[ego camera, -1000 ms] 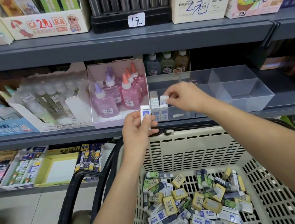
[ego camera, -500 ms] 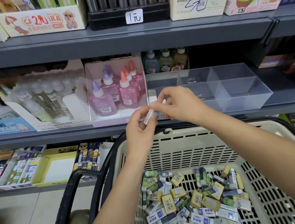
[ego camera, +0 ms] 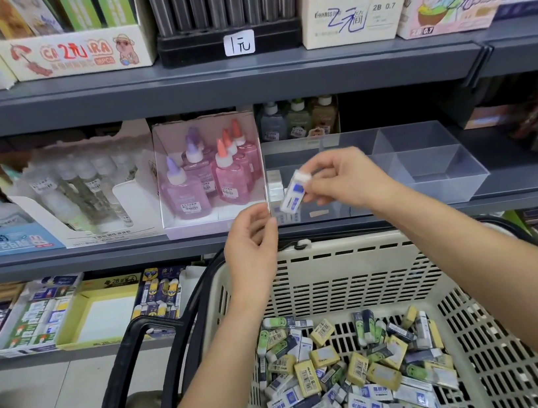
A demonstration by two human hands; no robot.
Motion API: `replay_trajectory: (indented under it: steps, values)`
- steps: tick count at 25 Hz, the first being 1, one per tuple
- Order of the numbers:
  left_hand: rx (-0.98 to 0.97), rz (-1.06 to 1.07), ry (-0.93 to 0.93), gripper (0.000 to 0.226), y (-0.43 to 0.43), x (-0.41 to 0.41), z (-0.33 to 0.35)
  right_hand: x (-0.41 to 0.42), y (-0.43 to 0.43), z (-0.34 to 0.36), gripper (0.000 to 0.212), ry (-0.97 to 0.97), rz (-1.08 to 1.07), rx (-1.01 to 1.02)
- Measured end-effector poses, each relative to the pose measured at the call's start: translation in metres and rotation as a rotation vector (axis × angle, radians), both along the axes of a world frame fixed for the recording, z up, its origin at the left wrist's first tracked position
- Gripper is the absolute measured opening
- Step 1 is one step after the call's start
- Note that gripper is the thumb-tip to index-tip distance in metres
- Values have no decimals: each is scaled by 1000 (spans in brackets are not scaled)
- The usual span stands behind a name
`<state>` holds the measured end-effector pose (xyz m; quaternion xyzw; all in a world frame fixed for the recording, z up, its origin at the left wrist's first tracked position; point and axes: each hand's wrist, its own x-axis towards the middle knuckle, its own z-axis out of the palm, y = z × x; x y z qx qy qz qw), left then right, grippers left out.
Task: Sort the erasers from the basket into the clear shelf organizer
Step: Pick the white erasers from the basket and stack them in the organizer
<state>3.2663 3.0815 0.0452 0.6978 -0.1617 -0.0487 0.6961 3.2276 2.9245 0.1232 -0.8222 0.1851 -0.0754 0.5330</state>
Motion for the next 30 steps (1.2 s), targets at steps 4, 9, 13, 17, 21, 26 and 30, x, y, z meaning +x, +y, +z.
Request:
replay_trajectory:
  steps: [4,9,13,17,21,26,30]
  values:
    - [178,66,-65,29,-3,5,-3,20,-19,0,17,-33,-153,-467]
    - [372,-10,-179,41,-8,4,-6,42,-13,-22,24,142,82,-582]
    - [342,-1,-152,39,-9,5,-6,48,-18,-26,33,248,213,-622]
    - [187,50,-109,27,-4,2,-2,36,-18,-21,35,209,216,-605]
    - [61,10,-101,21,8,-19,-4,-11,-21,-12,24,-44,69,-324]
    - [480,-176,141,14,9,-42,-52,-101,1,-81,19,124,222,-190]
    - [885,-267,297,19,28,-53,-101,-116,18,-164,31,500,549,-508]
